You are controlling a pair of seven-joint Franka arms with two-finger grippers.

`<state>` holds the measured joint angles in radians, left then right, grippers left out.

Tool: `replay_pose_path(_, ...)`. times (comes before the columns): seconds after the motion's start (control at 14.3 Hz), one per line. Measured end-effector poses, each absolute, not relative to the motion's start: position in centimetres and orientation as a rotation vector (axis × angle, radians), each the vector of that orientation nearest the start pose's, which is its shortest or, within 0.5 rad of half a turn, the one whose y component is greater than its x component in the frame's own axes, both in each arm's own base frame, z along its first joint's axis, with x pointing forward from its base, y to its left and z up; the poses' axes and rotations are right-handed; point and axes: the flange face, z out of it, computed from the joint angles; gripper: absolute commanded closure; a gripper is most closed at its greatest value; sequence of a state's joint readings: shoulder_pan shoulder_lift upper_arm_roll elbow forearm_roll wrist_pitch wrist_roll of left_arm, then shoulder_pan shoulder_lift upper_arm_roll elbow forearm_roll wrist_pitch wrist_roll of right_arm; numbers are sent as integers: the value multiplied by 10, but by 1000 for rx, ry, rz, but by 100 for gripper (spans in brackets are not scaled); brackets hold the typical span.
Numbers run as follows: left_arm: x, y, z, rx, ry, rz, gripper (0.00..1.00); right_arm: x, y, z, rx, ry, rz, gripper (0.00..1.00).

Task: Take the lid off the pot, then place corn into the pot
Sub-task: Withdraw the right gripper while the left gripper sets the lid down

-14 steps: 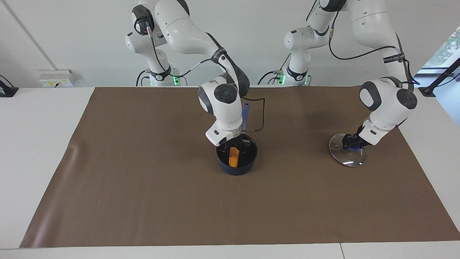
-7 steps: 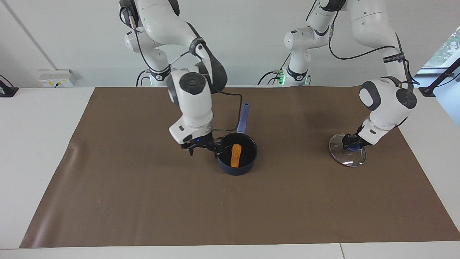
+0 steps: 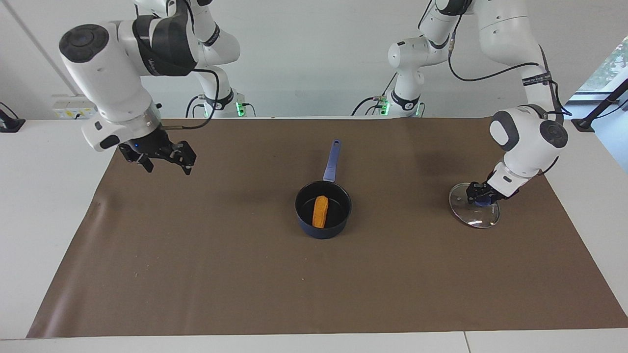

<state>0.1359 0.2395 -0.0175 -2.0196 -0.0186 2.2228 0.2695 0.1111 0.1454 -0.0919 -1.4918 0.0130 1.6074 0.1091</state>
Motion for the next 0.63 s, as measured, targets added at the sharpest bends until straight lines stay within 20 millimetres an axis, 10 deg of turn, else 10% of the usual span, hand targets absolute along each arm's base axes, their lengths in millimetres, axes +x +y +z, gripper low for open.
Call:
replay_pose_path(0.28,596,62,355,-3153,248,-2,0,556,-42,605,-3151,112,44,0)
replay_pose_path(0.63,619,-25,478,-3139,162,14,0,567,-58,592,-3154,119,75,0)
